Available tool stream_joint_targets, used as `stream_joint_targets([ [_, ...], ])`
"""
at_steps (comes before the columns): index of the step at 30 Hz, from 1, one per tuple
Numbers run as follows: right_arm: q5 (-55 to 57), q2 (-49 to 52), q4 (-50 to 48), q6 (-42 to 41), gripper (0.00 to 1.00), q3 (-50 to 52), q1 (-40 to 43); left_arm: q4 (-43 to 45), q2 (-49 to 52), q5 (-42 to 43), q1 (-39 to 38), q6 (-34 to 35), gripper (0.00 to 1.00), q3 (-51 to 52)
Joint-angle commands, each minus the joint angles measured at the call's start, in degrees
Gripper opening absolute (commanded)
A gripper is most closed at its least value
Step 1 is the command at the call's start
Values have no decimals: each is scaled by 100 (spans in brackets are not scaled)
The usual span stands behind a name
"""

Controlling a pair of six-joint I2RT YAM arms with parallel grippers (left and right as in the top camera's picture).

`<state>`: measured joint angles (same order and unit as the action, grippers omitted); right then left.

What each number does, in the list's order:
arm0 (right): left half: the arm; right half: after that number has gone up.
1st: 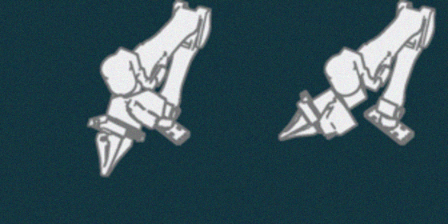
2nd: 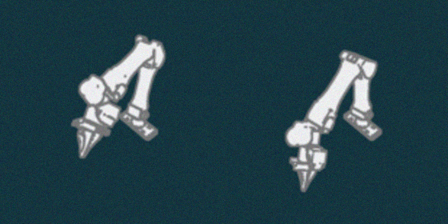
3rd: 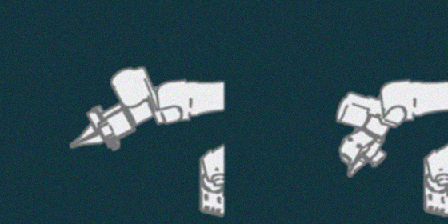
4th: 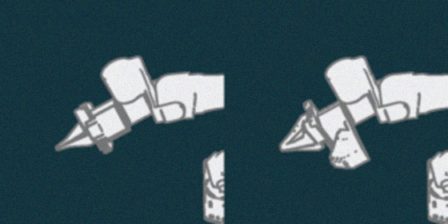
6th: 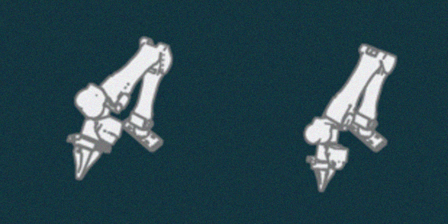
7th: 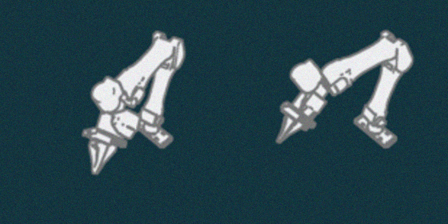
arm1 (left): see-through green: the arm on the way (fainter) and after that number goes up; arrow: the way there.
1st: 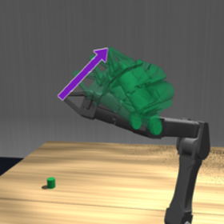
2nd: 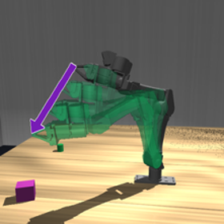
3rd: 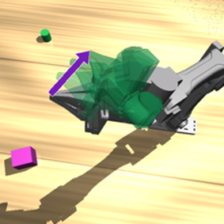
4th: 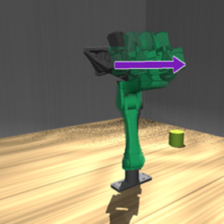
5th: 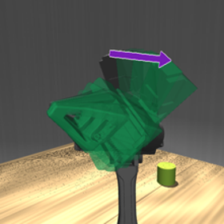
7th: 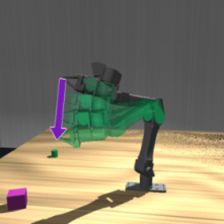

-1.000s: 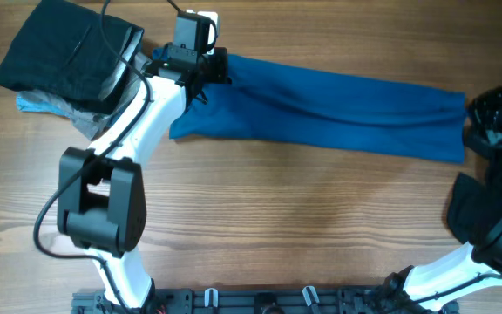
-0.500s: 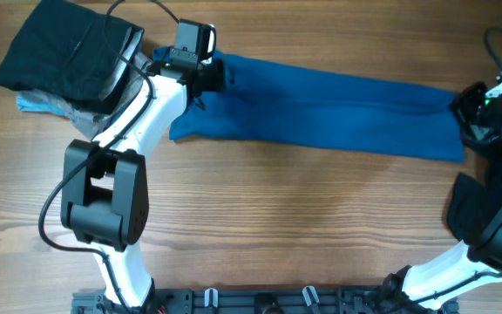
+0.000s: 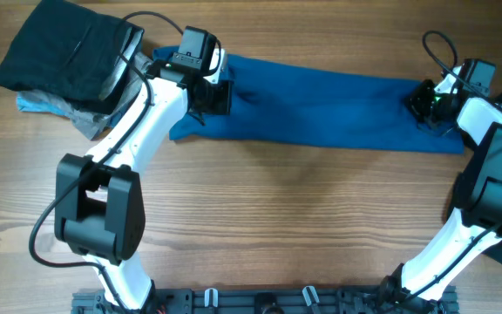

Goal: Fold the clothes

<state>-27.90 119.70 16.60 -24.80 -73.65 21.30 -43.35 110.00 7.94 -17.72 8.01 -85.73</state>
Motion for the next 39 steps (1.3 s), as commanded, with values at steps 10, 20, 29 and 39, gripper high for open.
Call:
stream_joint_targets([
  [10,70,-1123,2015,1523,58,-98,986,-424,-107,-166,732,13,55,-20],
  [20,1338,-579,1338,1882,80,-90,1047,-621,-107,-68,734,11,70,-20],
  [29,1309,-269,732,2686,81,-90,1071,-623,-107,-68,734,11,73,-20],
  [39,-221,258,1097,2914,56,-90,1086,-619,-107,-68,734,11,74,-20],
])
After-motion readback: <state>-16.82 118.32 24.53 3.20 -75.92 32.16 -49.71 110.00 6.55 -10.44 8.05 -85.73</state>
